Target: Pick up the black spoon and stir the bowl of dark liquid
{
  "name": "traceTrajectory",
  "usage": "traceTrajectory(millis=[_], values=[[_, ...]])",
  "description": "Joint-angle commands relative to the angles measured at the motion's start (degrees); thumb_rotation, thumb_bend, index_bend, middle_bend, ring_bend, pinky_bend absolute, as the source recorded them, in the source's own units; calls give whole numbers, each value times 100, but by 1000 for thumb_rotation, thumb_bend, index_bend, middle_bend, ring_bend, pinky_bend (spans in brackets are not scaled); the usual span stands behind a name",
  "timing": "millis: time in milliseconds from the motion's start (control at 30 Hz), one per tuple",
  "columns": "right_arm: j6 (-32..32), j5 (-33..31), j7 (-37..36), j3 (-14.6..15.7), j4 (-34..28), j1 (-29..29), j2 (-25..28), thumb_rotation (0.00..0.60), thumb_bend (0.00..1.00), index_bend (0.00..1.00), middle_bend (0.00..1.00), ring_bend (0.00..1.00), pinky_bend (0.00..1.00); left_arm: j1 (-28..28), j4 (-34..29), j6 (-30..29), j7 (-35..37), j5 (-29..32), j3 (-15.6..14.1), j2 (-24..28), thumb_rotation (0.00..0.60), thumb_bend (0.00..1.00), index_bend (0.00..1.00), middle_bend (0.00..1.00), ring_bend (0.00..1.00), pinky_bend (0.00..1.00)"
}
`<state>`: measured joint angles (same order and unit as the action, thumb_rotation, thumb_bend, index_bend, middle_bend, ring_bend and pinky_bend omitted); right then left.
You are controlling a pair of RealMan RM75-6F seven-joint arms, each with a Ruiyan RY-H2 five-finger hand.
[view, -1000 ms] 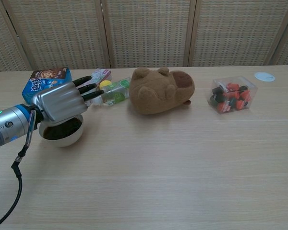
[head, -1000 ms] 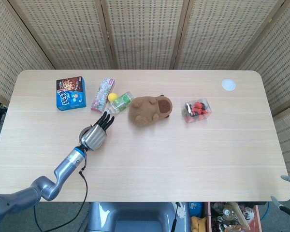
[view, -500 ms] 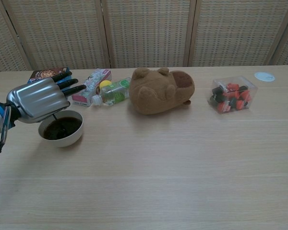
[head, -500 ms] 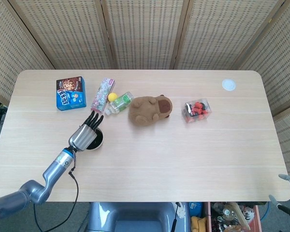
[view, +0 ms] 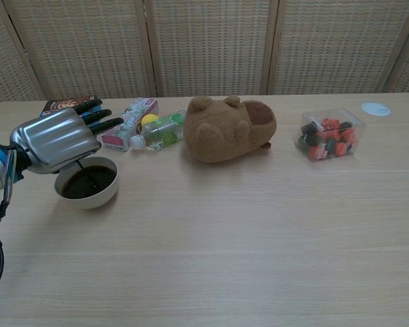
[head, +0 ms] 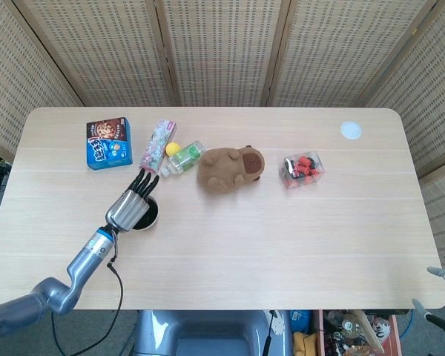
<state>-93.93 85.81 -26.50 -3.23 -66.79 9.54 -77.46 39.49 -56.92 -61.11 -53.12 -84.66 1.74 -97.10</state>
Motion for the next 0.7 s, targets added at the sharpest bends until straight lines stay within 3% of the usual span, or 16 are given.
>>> traceTrajectory(millis=[33,233,433,700], values=[[0,-3,2,-2,-3,-1,0,600,299,347,212,95,236,6,-19,38,-69,34,11,0,600,412,627,0,0,0],[13,-8,3,-1,-3,-6,0,600,299,347,212,95,236,-13,-124,113,-204,172,57,13,600,412,272,0,0,0],[5,-5,-7,-6,2,-11,-2,600,299,347,212,96,236,-36,-250,83,-209,256,113,53,600,410,72,0,0,0],[-3,5,-13,-6,9,-17,-5,600,299,347,213,95,236,-129,-545,-109,28,396,264,226,600,409,0,0,0,0]])
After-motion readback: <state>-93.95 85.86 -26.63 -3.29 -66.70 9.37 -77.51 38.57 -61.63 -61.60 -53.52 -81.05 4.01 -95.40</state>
